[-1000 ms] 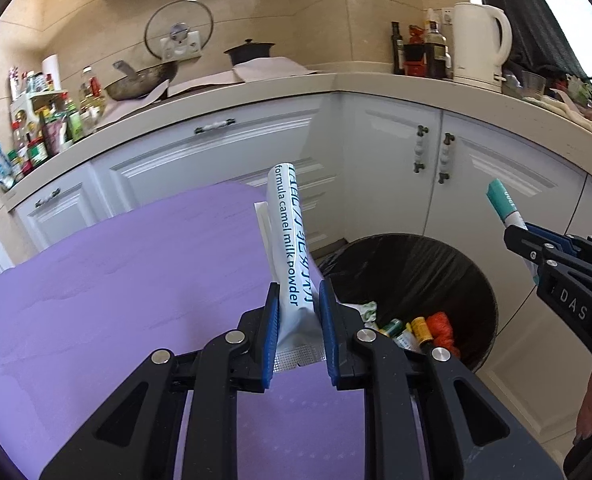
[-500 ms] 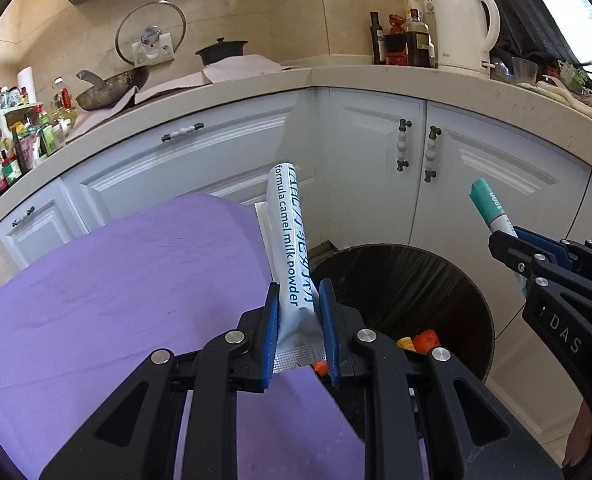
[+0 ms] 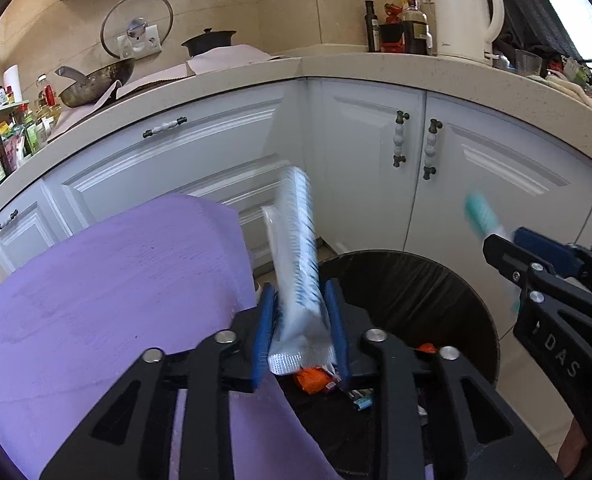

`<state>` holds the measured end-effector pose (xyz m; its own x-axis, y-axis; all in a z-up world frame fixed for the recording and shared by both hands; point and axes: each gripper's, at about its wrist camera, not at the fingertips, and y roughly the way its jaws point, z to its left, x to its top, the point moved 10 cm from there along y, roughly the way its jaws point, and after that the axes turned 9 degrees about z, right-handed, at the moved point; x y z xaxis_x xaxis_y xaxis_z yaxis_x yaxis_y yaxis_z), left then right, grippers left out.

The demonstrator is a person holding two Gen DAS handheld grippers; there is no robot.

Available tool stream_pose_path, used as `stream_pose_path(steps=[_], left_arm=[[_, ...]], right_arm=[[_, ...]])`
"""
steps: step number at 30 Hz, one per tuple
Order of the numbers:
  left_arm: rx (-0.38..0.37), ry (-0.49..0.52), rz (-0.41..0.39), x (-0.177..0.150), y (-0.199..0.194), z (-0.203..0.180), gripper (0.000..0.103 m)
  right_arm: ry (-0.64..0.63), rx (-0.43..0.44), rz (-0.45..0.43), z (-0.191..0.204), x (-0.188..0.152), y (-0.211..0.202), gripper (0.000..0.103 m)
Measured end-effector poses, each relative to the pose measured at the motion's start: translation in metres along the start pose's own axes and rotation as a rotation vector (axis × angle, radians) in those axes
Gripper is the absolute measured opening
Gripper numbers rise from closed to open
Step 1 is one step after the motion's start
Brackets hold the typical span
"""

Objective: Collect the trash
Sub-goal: 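Open both grippers to release the tubes into the bin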

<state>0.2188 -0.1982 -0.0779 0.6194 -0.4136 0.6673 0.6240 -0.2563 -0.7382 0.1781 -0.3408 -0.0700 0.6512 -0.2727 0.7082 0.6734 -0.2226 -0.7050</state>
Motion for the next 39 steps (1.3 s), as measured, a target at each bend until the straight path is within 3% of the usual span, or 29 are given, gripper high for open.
stream_pose_path(steps=[4,6,17,29,39], left_arm=[[-0.004,-0.024,0.007,0.000,0.005,0.002,0.050],[0.001,-0.028,0.008,-0.001,0.006,0.003,0.056],[0.004,-0.036,0.009,-0.003,0.005,0.008,0.074],[0.025,-0.048,-0.025,-0.003,-0.010,0.016,0.079],[0.027,-0.074,-0.067,-0.004,-0.041,0.026,0.081]], right_arm=[[0.001,-0.011,0.006,-0.002,-0.002,0.003,0.044],[0.005,-0.022,0.002,-0.005,-0.003,0.002,0.052],[0.016,-0.042,-0.014,-0.010,-0.007,-0.005,0.076],[0.056,-0.071,-0.080,-0.017,-0.007,-0.033,0.084],[0.014,-0.108,-0.120,-0.010,-0.007,-0.071,0.089]])
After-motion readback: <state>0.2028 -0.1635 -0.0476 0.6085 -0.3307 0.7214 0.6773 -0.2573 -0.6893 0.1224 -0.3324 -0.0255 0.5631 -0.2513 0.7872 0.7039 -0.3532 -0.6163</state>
